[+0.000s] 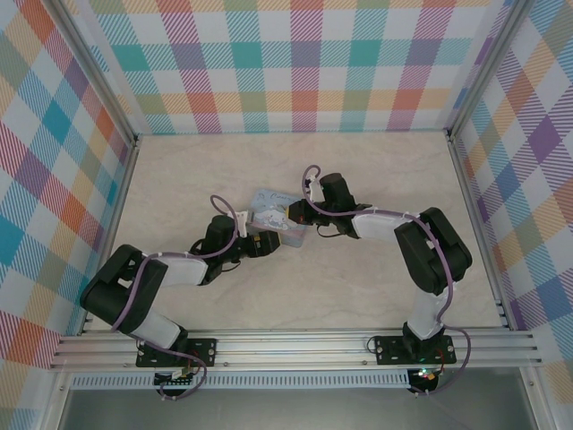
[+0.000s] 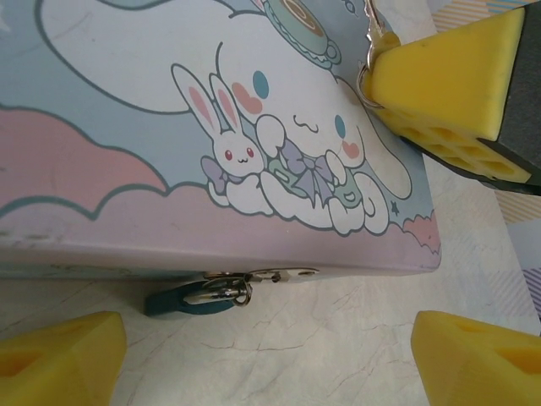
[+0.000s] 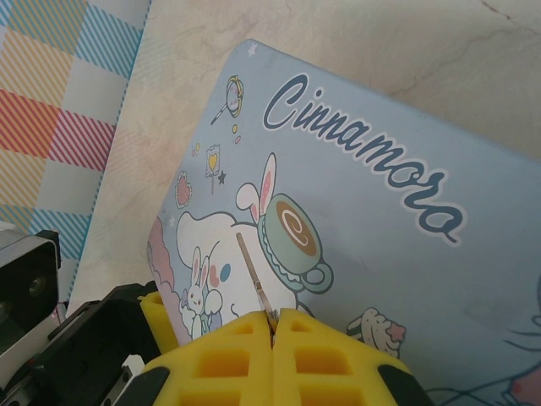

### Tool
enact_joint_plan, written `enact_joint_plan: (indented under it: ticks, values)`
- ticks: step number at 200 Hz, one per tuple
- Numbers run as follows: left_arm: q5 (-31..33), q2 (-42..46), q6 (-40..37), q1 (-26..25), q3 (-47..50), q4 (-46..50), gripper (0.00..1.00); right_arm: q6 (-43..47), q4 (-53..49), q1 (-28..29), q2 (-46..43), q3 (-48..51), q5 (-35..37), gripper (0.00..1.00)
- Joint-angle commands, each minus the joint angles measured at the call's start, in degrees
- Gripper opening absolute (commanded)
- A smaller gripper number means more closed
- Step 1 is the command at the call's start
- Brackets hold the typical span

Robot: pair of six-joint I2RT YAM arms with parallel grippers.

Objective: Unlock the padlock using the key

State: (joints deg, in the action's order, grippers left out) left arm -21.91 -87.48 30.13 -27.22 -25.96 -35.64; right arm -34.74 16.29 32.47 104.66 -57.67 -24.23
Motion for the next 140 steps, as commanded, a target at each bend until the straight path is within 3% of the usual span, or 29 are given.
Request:
enact_joint_plan:
  ticks: [1, 140]
  values:
    - [-0.8, -1.7, -1.6, 0.2, 0.3, -4.3, 0.85, 0.0, -4.5, 0.8, 2.3, 0.6, 0.8, 0.05]
    - [-2.9, -11.6, -1.5, -3.2, -3.2, -8.4, 0.71, 0.3, -4.4, 1.1, 2.0, 0.8, 0.7, 0.05]
